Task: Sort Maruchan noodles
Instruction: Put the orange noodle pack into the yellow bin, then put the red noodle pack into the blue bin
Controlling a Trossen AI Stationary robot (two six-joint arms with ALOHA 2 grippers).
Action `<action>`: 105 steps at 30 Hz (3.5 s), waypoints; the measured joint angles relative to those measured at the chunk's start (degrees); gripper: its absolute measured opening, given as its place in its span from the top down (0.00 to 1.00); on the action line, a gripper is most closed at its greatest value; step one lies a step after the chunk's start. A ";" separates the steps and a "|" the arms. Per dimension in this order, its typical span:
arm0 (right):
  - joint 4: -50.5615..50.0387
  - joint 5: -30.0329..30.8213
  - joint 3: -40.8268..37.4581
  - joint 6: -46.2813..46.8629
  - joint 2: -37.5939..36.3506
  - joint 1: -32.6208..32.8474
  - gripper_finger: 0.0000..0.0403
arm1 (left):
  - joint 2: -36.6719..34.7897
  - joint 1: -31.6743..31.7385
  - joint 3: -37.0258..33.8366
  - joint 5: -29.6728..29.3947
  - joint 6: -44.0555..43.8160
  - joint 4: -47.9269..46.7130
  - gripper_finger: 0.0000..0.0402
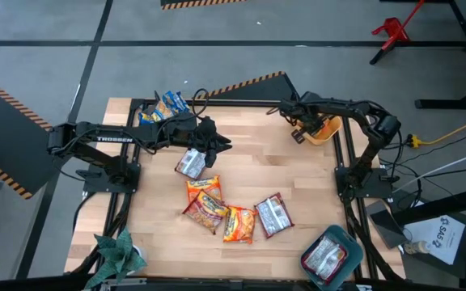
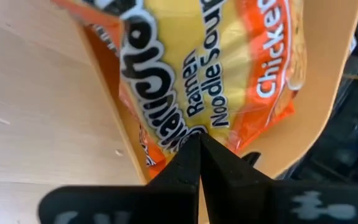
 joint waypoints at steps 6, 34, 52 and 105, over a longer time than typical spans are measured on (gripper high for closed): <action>1.11 -0.94 0.00 -1.12 0.00 -1.88 1.00 | 0.00 0.00 0.00 0.00 1.42 -0.02 0.75; 1.41 -3.93 9.70 -7.42 -2.81 -1.86 0.88 | 0.00 0.17 0.00 1.38 0.64 -0.07 0.75; 42.19 -28.81 9.20 -12.52 -4.46 26.57 0.58 | -9.92 -12.86 0.04 4.61 -1.26 -43.82 0.75; 79.80 -27.99 9.22 -4.21 18.78 48.07 0.30 | 23.91 -47.80 0.04 -30.12 -21.52 -23.25 0.75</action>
